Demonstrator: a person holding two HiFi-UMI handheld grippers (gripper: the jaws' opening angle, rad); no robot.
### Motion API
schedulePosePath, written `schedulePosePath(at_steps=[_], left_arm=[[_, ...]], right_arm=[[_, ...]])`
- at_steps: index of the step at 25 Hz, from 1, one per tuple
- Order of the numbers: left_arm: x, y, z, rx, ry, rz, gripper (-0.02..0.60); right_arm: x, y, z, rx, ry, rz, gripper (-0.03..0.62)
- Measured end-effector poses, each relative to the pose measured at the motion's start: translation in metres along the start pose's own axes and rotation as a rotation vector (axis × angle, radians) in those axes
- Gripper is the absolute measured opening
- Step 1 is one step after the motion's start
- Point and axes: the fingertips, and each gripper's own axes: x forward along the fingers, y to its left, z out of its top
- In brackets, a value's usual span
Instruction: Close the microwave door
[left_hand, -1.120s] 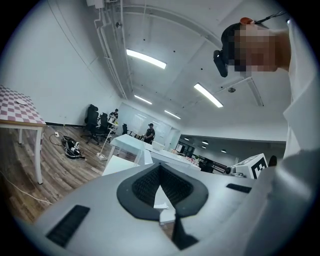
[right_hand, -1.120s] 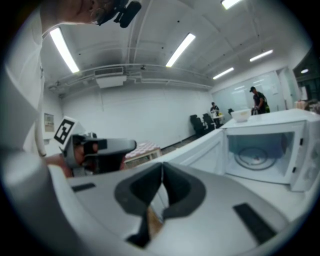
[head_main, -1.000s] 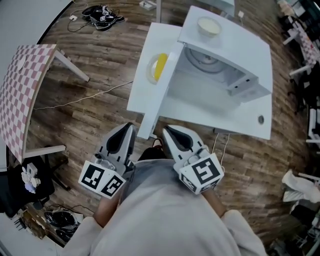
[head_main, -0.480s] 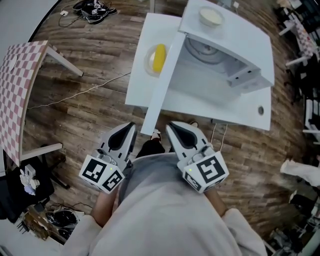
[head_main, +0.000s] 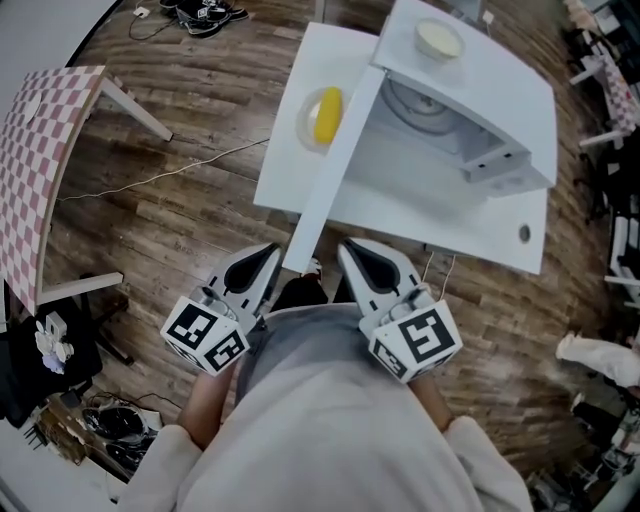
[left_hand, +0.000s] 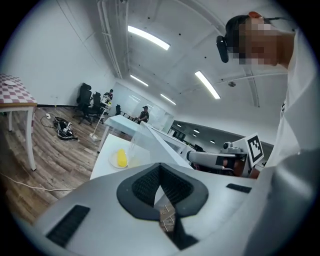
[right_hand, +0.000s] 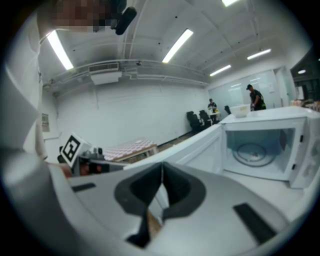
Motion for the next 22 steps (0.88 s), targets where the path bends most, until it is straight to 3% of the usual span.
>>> schedulePosePath(at_steps=[8, 22], left_arm=[[0.007, 0.004, -0.003, -0.031, 0.014, 0.009, 0.014], [0.017, -0.012, -0.011, -0.092, 0.059, -0.073, 0.014]], right_arm=[[0.002, -0.012, 0.001, 0.01, 0.0, -0.001, 0.023], [-0.009, -0.026, -0.003, 0.051, -0.017, -0.047, 0.023]])
